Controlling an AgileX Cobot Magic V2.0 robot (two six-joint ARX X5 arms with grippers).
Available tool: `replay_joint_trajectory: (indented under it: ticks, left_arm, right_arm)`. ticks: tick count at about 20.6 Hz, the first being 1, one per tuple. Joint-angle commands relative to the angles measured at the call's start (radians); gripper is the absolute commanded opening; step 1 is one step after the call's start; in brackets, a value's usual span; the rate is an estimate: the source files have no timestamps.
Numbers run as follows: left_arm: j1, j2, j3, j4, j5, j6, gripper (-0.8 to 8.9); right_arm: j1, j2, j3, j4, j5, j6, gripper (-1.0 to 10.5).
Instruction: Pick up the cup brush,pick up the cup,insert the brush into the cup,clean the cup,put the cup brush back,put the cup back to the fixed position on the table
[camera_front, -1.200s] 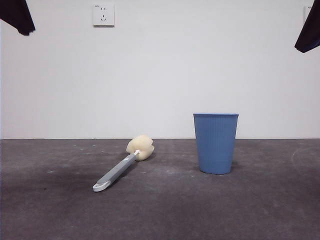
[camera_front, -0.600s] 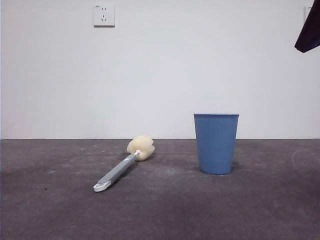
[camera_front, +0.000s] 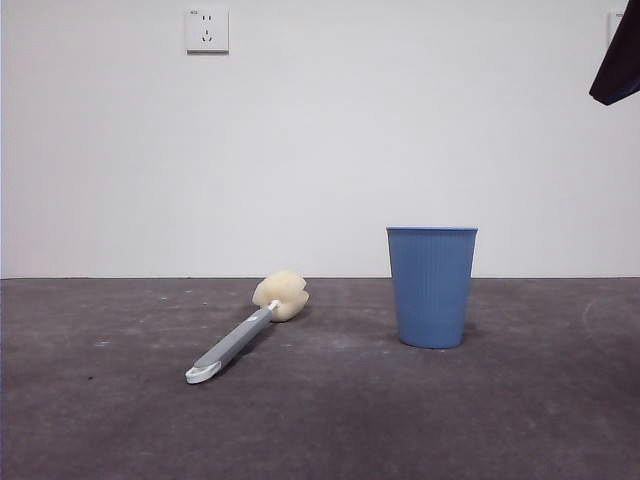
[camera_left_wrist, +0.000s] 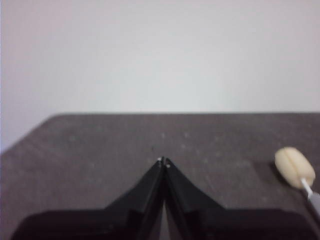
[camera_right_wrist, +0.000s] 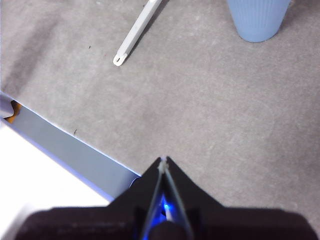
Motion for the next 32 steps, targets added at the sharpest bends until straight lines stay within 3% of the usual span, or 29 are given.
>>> replay_joint_trajectory:
  ticks: [1,9,27,30,32]
  left_arm:
    - [0.004,-0.023,-0.043,0.008,0.000,-0.037,-0.03]
    - [0.004,-0.072,-0.052,-0.253,0.012,-0.044,-0.03]
    - [0.004,-0.072,-0.052,-0.244,0.008,-0.044,-0.03]
    - [0.004,-0.072,-0.052,-0.244,0.008,-0.044,-0.03]
    - [0.004,-0.072,-0.052,-0.244,0.008,-0.044,-0.03]
  right_arm:
    - [0.002,-0.002,0.002,0.003,0.003,0.008,0.0]
    - [0.002,-0.002,0.002,0.003,0.003,0.008,0.0]
    - [0.001,-0.021,0.002,0.013,0.025,-0.006,0.0]
    - [-0.037,-0.101,0.000,0.043,0.125,-0.089,0.0]
    - [-0.117,-0.180,-0.021,0.141,0.135,-0.118,0.0]
